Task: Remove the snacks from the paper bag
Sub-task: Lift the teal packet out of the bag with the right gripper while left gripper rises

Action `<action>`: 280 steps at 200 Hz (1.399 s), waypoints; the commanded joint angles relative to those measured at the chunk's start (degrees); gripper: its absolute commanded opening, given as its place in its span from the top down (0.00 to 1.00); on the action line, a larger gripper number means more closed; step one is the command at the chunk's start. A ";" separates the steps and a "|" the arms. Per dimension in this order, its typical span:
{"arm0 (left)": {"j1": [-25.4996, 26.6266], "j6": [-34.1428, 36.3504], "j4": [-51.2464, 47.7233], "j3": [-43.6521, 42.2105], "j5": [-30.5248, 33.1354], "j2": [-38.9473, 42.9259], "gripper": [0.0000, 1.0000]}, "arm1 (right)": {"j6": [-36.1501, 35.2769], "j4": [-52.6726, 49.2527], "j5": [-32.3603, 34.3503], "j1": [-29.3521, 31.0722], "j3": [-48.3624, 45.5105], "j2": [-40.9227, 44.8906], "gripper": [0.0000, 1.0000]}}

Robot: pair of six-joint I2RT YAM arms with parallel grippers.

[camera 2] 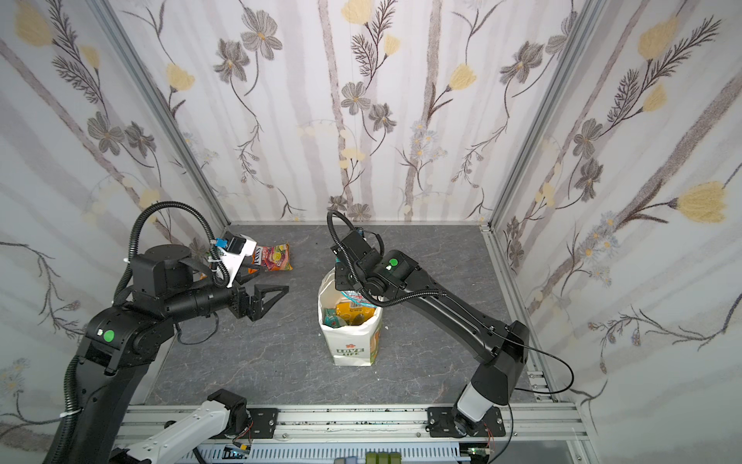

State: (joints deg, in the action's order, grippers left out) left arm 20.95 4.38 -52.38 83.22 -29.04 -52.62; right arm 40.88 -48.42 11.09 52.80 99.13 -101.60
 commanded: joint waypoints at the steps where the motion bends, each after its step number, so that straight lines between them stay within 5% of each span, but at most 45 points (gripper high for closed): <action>1: 0.12 -1.78 3.59 -1.47 -0.49 0.39 0.03 | -0.87 3.22 0.82 -0.11 1.12 0.35 1.00; 73: 0.01 -9.81 10.97 -5.14 0.86 2.30 0.03 | -1.00 3.07 2.03 -0.33 8.84 1.39 1.00; 170: 0.01 -37.70 30.30 -6.16 7.59 1.52 0.03 | -7.61 11.31 6.20 1.01 17.94 2.43 1.00; 280: -0.38 -61.42 49.61 -5.35 6.81 -4.03 0.05 | -33.16 17.01 19.90 13.04 26.45 -3.32 1.00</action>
State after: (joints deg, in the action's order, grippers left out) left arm 20.67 -49.89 -11.29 78.35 -21.50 -55.79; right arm 17.30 -37.06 26.02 63.48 124.16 -103.31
